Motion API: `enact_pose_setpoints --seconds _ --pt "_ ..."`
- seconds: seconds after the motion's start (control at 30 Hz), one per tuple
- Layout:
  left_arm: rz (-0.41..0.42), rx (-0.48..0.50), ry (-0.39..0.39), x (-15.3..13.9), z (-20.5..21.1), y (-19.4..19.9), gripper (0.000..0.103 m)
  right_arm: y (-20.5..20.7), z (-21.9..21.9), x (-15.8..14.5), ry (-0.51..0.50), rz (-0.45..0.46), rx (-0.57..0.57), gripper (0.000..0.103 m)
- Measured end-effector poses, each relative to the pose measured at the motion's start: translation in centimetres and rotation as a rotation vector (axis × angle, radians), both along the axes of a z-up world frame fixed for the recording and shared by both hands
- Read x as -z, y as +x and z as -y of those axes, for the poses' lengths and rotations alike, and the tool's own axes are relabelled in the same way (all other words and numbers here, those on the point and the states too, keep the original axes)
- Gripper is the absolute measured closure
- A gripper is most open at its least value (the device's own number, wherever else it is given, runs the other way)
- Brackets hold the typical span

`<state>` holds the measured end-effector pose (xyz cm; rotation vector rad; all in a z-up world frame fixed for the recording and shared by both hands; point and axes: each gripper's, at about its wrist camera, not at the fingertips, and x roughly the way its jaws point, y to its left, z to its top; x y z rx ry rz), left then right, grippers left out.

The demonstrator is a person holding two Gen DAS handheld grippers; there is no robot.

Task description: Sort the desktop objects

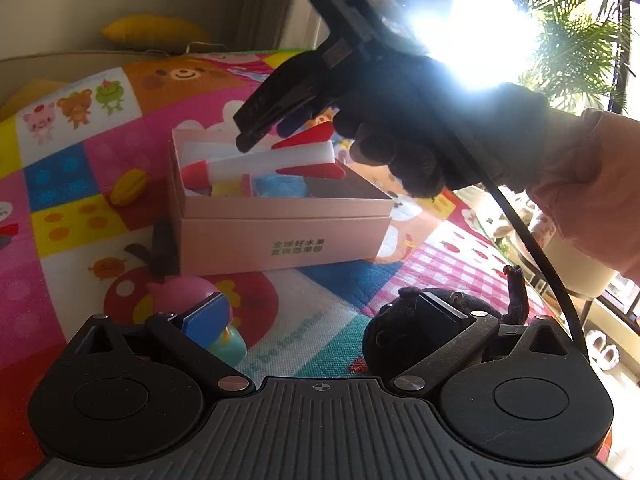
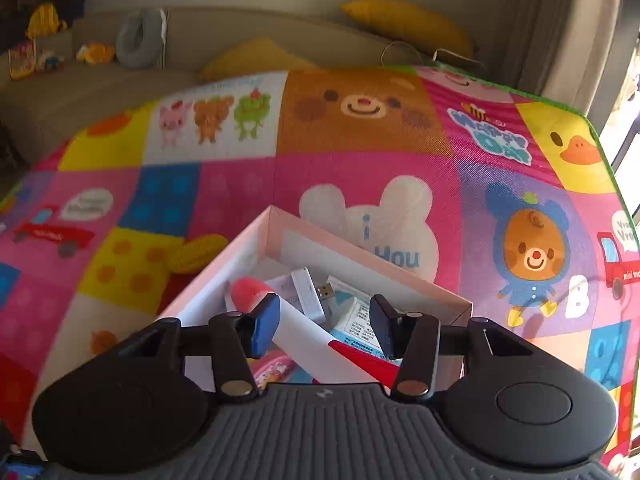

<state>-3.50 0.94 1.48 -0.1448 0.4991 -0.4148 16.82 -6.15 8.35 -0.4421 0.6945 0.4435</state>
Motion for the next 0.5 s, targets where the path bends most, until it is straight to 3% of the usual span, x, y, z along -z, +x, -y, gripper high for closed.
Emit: enact_pose_setpoints --seconds 0.07,0.2,0.33,0.5 --pt "0.005 0.004 -0.018 0.1 -0.4 -0.1 0.001 0.9 0.2 1.3 -0.018 -0.060 0.049 0.055" --pt "0.002 0.024 -0.080 0.2 -1.3 0.0 0.000 1.3 3.3 1.6 0.146 -0.260 0.154 0.062" --pt "0.008 0.046 -0.080 0.4 -1.0 0.1 0.000 0.1 4.4 1.5 0.234 -0.389 0.172 0.071" --pt "0.009 0.032 -0.100 0.5 -1.4 0.0 0.000 0.1 2.6 2.1 0.258 -0.410 0.164 0.072"
